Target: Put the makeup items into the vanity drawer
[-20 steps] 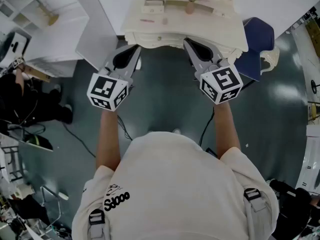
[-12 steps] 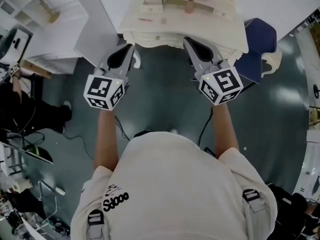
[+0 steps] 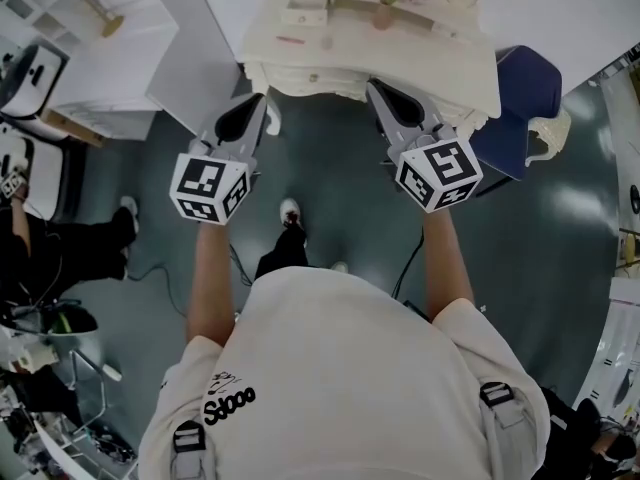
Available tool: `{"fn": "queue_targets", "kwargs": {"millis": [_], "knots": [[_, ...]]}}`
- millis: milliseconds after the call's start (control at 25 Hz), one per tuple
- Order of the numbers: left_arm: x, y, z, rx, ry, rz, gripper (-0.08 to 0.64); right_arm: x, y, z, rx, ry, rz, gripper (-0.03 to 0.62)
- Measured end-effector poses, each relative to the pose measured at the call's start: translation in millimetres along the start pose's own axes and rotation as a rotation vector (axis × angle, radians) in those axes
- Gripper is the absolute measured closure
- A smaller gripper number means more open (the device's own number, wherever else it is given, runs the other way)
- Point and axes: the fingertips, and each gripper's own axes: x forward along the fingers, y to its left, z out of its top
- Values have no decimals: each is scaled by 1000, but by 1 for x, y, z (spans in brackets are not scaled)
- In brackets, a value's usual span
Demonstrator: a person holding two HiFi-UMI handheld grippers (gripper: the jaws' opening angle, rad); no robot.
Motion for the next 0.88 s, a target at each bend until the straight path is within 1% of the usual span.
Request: {"fn": "queue_targets", "kwargs": {"millis": [160,320,520,720,880], "knots": [[24,22,-8,-13,-6,-7,543,23,-20,-5,46,-9,-7,595],[59,61,-18,-28,-30,-14,543,63,-42,-11,17,7,-16,594],[115,118,-18,-79,-41,-41,543,123,-80,-11,-3,28,-57,594],[161,170,-14,-81,-33,-62,543,172,-117,-1,64,5,-80,597],[185,202,-24,-94,-20,-76,543,208,-133,-11,65,49,-108,598]]}}
